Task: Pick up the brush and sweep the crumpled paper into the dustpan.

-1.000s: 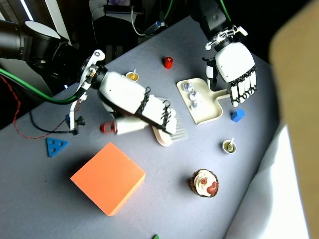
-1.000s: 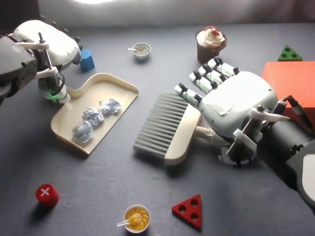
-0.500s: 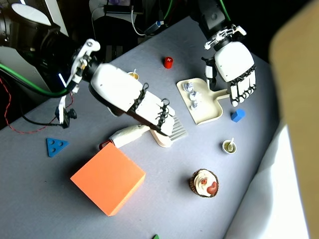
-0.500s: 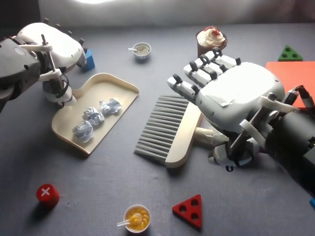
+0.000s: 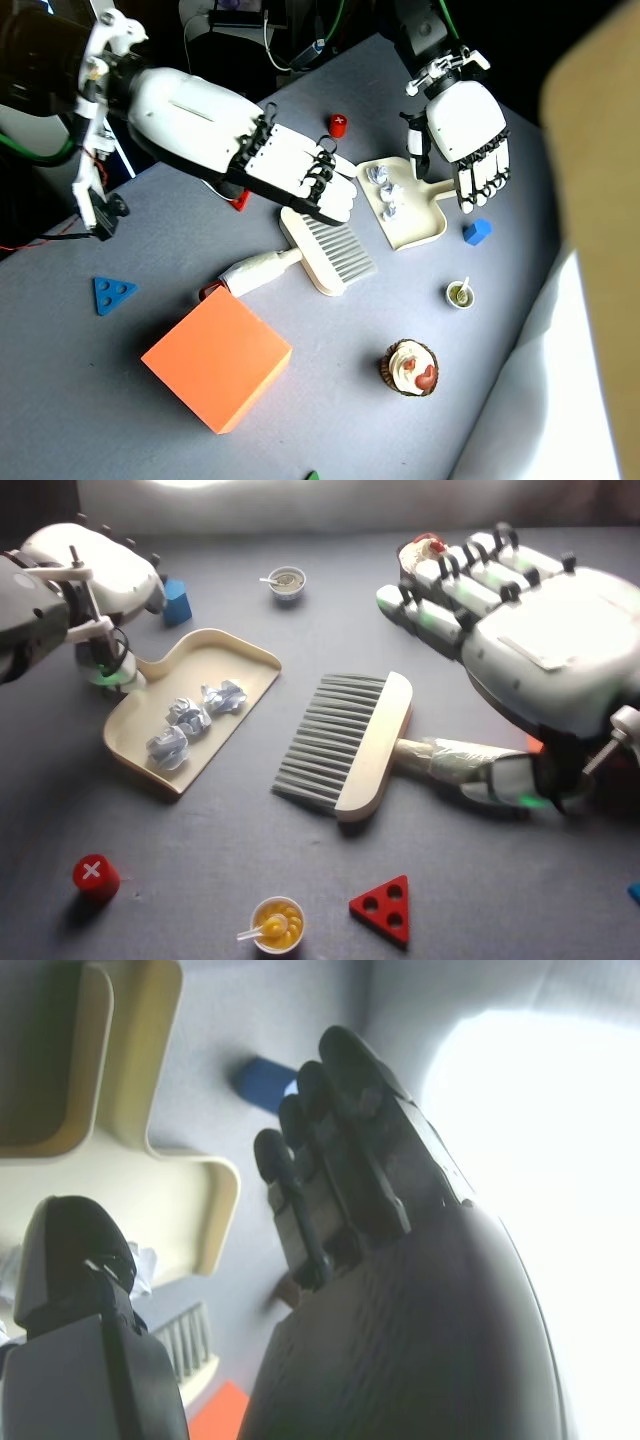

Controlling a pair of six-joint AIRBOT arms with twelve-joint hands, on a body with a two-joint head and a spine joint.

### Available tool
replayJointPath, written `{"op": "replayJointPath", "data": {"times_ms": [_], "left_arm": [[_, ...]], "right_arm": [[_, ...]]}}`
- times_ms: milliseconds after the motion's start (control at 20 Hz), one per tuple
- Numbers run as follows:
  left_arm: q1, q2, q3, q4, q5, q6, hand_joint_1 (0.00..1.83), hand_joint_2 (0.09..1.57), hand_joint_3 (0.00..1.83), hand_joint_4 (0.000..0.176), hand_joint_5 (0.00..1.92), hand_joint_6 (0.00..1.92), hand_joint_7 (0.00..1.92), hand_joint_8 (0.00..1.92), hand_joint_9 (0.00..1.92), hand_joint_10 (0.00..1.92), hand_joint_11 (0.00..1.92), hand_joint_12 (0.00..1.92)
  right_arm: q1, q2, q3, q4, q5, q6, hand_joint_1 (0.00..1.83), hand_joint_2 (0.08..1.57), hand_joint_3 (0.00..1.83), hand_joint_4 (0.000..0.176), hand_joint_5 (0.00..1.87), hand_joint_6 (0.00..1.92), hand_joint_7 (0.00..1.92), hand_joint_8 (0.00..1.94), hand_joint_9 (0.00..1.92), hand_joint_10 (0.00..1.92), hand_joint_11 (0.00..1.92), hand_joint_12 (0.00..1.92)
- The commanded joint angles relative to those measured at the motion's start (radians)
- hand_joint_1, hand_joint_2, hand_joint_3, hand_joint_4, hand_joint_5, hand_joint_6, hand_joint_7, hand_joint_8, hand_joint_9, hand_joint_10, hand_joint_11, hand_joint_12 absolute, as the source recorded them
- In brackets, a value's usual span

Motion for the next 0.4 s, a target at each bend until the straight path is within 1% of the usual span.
{"op": "replayJointPath", "data": {"times_ms": [0,150,200,250,350], "left_arm": [[-0.011,0.016,0.007,0.04,-0.072,0.007,0.94,0.98,0.0,0.0,0.57,0.0,0.59,0.01,0.6,0.01,0.52,0.23],[-0.011,0.022,0.006,0.042,-0.067,0.007,0.93,0.99,0.0,0.0,0.57,0.0,0.6,0.01,0.61,0.01,0.54,0.24],[-0.011,0.024,0.005,0.042,-0.066,0.007,0.93,0.99,0.0,0.0,0.56,0.0,0.6,0.01,0.6,0.01,0.53,0.23],[-0.01,0.028,0.002,0.043,-0.063,0.007,0.92,0.99,0.0,0.0,0.56,0.0,0.6,0.0,0.6,0.01,0.54,0.24],[-0.01,0.028,-0.001,0.045,-0.063,0.007,0.91,0.99,0.0,0.0,0.55,0.0,0.58,0.0,0.59,0.0,0.52,0.23]], "right_arm": [[0.003,0.016,-0.006,-0.07,-0.06,0.027,1.03,0.82,0.0,0.0,0.0,0.0,0.0,0.0,0.0,0.0,0.0,0.0],[0.0,0.031,-0.014,-0.049,-0.052,0.051,1.01,0.84,0.0,0.0,0.0,0.0,0.0,0.0,0.0,0.0,0.0,0.0],[0.001,0.034,-0.014,-0.048,-0.048,0.07,0.99,0.84,0.0,0.0,0.0,0.0,0.0,0.0,0.0,0.0,0.0,0.0],[0.007,0.04,-0.014,-0.039,-0.042,0.096,1.02,0.83,0.0,0.0,0.0,0.0,0.0,0.0,0.0,0.0,0.0,0.0],[0.011,0.049,-0.012,-0.035,-0.028,0.121,1.02,0.84,0.0,0.0,0.0,0.0,0.0,0.0,0.0,0.0,0.0,0.0]]}}
